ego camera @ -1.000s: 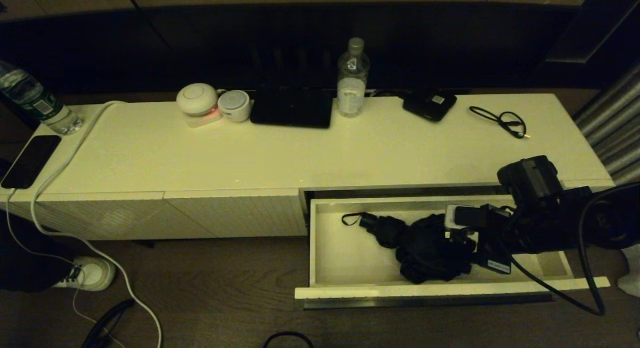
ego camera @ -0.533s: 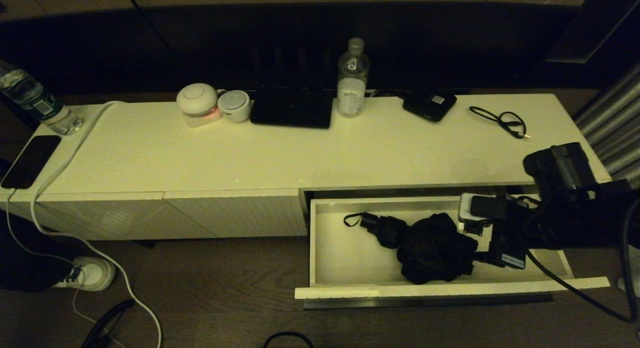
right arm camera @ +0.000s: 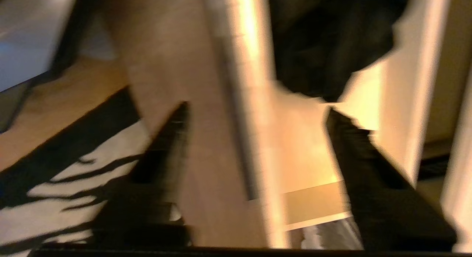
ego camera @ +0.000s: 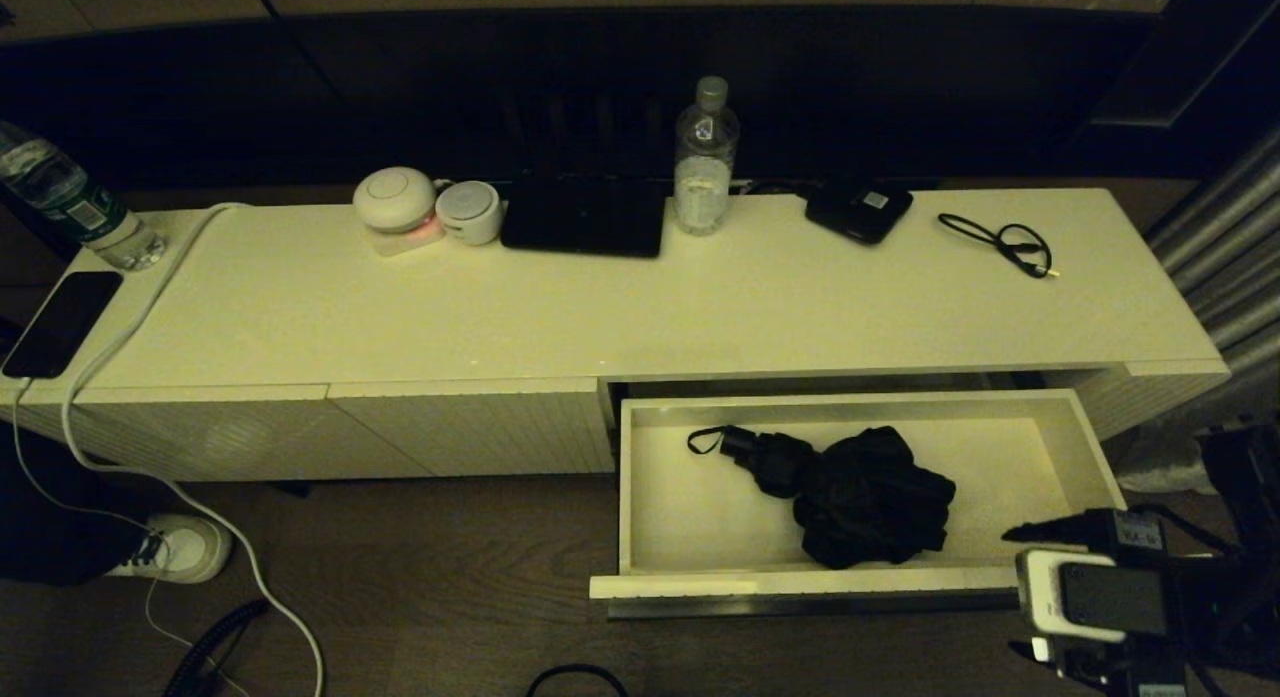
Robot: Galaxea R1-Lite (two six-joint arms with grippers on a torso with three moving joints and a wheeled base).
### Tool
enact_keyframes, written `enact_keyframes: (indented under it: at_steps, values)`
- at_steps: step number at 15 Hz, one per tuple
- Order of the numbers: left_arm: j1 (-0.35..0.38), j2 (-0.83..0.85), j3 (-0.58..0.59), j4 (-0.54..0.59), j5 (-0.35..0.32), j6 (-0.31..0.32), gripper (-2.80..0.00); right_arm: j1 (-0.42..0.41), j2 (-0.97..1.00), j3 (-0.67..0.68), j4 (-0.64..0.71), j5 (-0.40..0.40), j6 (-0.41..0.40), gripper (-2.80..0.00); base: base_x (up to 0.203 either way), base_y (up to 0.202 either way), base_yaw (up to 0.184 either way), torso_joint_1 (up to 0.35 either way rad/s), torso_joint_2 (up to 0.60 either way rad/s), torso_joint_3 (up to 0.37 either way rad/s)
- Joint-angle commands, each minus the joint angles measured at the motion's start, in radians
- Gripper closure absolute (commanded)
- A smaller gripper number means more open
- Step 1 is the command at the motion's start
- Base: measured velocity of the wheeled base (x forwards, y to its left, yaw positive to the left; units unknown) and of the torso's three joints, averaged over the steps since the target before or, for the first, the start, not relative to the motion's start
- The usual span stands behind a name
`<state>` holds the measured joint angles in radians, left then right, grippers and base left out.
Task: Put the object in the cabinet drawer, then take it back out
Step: Close the drawer
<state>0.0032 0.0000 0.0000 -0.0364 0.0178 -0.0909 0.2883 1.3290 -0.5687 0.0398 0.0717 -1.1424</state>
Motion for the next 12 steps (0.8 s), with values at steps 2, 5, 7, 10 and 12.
enact_keyframes:
  at_steps: [2, 5, 7, 10, 12]
  values:
    - [0.000, -0.002, 0.000, 0.000, 0.001, -0.001, 0.00, 0.022, -0.069, 0.122, -0.001, 0.010, -0.006, 0.00, 0.000, 0.000, 0.000, 0.000, 0.00, 0.000]
    - [0.000, -0.002, 0.000, 0.000, 0.001, -0.001, 0.00, 0.086, -0.033, 0.193, -0.011, 0.015, -0.003, 0.00, 0.000, 0.000, 0.000, 0.000, 0.00, 0.000]
    - [0.000, -0.002, 0.000, 0.000, 0.001, -0.001, 0.00, 0.094, 0.032, 0.224, -0.063, 0.015, -0.002, 0.00, 0.000, 0.000, 0.000, 0.000, 0.00, 0.000]
    - [0.000, -0.002, 0.000, 0.000, 0.001, -0.001, 0.00, 0.095, 0.175, 0.260, -0.232, 0.015, 0.002, 0.00, 0.000, 0.000, 0.000, 0.000, 0.00, 0.000]
    - [0.000, -0.002, 0.000, 0.000, 0.001, -0.001, 0.00, 0.095, 0.275, 0.275, -0.353, 0.014, 0.004, 0.00, 0.000, 0.000, 0.000, 0.000, 0.00, 0.000]
